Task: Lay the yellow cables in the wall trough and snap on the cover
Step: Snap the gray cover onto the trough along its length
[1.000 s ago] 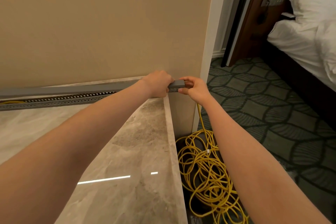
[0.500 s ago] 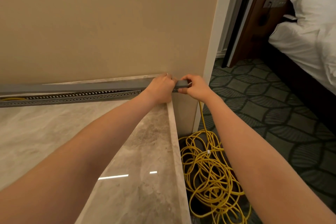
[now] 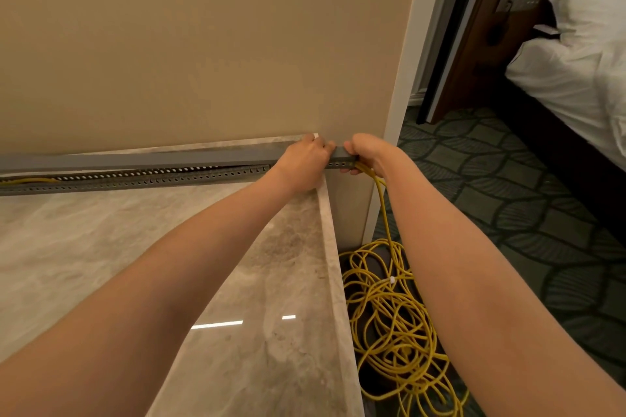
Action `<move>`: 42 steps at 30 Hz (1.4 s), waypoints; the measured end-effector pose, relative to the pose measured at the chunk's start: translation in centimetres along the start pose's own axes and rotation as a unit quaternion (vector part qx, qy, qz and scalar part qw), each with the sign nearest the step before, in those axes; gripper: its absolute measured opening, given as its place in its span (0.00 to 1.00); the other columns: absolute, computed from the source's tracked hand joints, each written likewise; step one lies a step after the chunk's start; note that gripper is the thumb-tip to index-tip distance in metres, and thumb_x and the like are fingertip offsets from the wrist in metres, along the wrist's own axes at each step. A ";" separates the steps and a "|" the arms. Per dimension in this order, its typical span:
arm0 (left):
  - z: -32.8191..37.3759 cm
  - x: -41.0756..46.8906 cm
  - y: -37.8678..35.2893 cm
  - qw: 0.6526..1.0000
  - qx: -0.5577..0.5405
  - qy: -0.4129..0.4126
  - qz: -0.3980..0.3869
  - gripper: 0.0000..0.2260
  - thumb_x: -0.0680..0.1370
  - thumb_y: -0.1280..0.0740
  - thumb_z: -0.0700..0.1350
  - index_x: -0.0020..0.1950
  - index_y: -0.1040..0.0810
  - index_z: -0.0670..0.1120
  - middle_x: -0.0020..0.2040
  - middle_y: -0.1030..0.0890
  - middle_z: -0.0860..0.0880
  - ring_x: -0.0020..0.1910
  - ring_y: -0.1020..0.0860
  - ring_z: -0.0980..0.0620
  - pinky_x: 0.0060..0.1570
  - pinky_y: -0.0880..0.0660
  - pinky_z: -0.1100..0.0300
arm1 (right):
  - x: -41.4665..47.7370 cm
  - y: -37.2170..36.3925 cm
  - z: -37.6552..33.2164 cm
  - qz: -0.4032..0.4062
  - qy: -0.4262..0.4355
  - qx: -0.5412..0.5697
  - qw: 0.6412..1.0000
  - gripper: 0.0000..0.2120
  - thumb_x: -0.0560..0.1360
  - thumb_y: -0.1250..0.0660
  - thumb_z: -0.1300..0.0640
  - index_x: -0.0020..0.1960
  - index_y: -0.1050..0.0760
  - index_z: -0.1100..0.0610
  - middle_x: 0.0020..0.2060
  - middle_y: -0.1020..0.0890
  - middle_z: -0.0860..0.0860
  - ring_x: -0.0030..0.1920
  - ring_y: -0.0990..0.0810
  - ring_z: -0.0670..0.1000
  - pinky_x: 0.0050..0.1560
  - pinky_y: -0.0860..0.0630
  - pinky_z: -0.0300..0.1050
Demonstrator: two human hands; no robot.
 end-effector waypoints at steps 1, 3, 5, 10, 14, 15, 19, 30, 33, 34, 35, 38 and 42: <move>-0.1 0.0 0.1 1.000 -0.004 0.000 0.000 0.18 0.77 0.41 0.37 0.68 0.33 0.40 0.61 0.26 0.40 0.62 0.29 0.41 0.54 0.26 0.51 | -0.1 0.0 -0.1 0.001 -0.010 0.006 1.000 0.11 0.81 0.52 0.64 0.44 0.33 0.63 0.34 0.26 0.57 0.32 0.26 0.51 0.34 0.30 0.41; -0.4 0.0 0.2 1.000 -0.012 -0.002 -0.004 0.17 0.78 0.41 0.39 0.68 0.32 0.41 0.60 0.25 0.40 0.61 0.28 0.41 0.53 0.27 0.50 | -0.1 0.1 -0.2 0.000 -0.030 0.004 1.000 0.13 0.81 0.52 0.65 0.41 0.34 0.63 0.34 0.26 0.58 0.32 0.26 0.51 0.34 0.30 0.41; -0.6 0.0 0.3 1.000 -0.016 -0.004 -0.007 0.15 0.79 0.41 0.40 0.66 0.30 0.41 0.59 0.24 0.40 0.59 0.26 0.40 0.51 0.27 0.50 | 0.2 0.0 -0.4 0.007 -0.045 -0.023 0.999 0.16 0.81 0.52 0.64 0.36 0.35 0.63 0.33 0.26 0.58 0.32 0.27 0.52 0.34 0.30 0.41; -0.7 0.0 0.3 1.000 -0.019 -0.002 -0.007 0.14 0.79 0.42 0.39 0.63 0.28 0.41 0.57 0.23 0.41 0.57 0.24 0.40 0.48 0.27 0.51 | 1.0 -0.2 -0.6 0.026 -0.062 -0.085 0.994 0.16 0.81 0.50 0.66 0.35 0.35 0.65 0.33 0.27 0.60 0.32 0.28 0.53 0.34 0.30 0.42; -0.7 -0.2 -0.6 0.999 -0.045 0.007 0.008 0.15 0.80 0.43 0.37 0.66 0.30 0.40 0.59 0.24 0.40 0.60 0.27 0.41 0.53 0.27 0.50 | 0.6 -0.3 -0.7 0.020 -0.037 -0.088 0.995 0.17 0.80 0.50 0.67 0.34 0.34 0.64 0.41 0.25 0.63 0.33 0.28 0.53 0.37 0.28 0.41; -0.6 -0.3 -0.9 0.999 -0.049 0.011 0.014 0.16 0.80 0.43 0.37 0.67 0.32 0.40 0.60 0.25 0.40 0.62 0.28 0.41 0.55 0.27 0.50 | 0.3 -0.1 -0.7 0.017 -0.021 -0.076 0.997 0.16 0.80 0.50 0.66 0.34 0.34 0.62 0.43 0.25 0.62 0.33 0.28 0.52 0.36 0.28 0.39; -0.3 -0.4 -1.3 0.998 -0.046 0.022 0.026 0.17 0.80 0.44 0.36 0.69 0.34 0.39 0.61 0.26 0.40 0.64 0.30 0.41 0.58 0.27 0.50 | -0.9 0.4 -0.1 -0.027 -0.019 -0.067 0.997 0.14 0.82 0.46 0.58 0.38 0.32 0.57 0.49 0.25 0.55 0.34 0.27 0.46 0.28 0.34 0.36; 0.0 -0.8 -1.2 0.999 -0.022 0.026 0.021 0.21 0.80 0.46 0.35 0.74 0.40 0.40 0.63 0.28 0.39 0.65 0.32 0.41 0.60 0.31 0.52 | 0.3 -1.1 -1.3 -0.002 -0.026 -0.153 0.988 0.16 0.80 0.50 0.66 0.34 0.34 0.60 0.33 0.28 0.55 0.34 0.28 0.51 0.34 0.31 0.39; -1.9 -1.4 -1.3 0.997 -0.074 0.013 -0.021 0.24 0.80 0.44 0.42 0.76 0.43 0.48 0.65 0.28 0.41 0.66 0.32 0.42 0.60 0.30 0.49 | 0.4 -1.0 -1.2 0.000 -0.017 -0.153 0.988 0.16 0.80 0.50 0.64 0.35 0.34 0.59 0.33 0.28 0.54 0.31 0.29 0.48 0.32 0.32 0.38; -3.1 -1.8 -1.4 0.997 -0.070 0.014 -0.033 0.24 0.80 0.43 0.45 0.76 0.43 0.50 0.66 0.29 0.42 0.66 0.31 0.42 0.62 0.32 0.48 | 0.5 -1.0 -1.1 0.001 -0.017 -0.151 0.988 0.16 0.80 0.50 0.65 0.35 0.34 0.59 0.33 0.29 0.54 0.31 0.29 0.48 0.32 0.32 0.38; -4.4 -2.3 -1.7 0.997 -0.057 0.021 -0.042 0.23 0.80 0.44 0.47 0.75 0.42 0.50 0.67 0.30 0.43 0.67 0.31 0.42 0.63 0.33 0.48 | 0.6 -0.9 -1.0 0.000 -0.016 -0.151 0.988 0.15 0.80 0.51 0.65 0.36 0.34 0.59 0.33 0.29 0.54 0.32 0.29 0.48 0.32 0.32 0.37; -6.3 -3.6 -2.2 0.997 -0.030 0.047 -0.050 0.18 0.81 0.45 0.48 0.69 0.38 0.43 0.66 0.30 0.42 0.64 0.30 0.41 0.61 0.33 0.47 | 0.7 -0.9 -1.2 -0.004 -0.016 -0.177 0.984 0.10 0.79 0.51 0.65 0.45 0.32 0.61 0.35 0.29 0.54 0.33 0.29 0.48 0.33 0.31 0.38; -5.8 -3.3 -2.6 0.997 -0.006 0.061 -0.044 0.17 0.82 0.45 0.46 0.69 0.38 0.41 0.67 0.30 0.42 0.65 0.30 0.40 0.61 0.32 0.46 | 0.1 -1.0 -2.3 0.007 -0.008 -0.264 0.964 0.14 0.80 0.52 0.64 0.38 0.35 0.60 0.34 0.33 0.53 0.32 0.35 0.48 0.33 0.36 0.39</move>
Point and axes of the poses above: each hand's wrist, its own x-axis towards the middle knuckle, its own y-axis out of the back of the hand, z = x × y, the point moved 4 cm from there along x, towards the middle knuckle
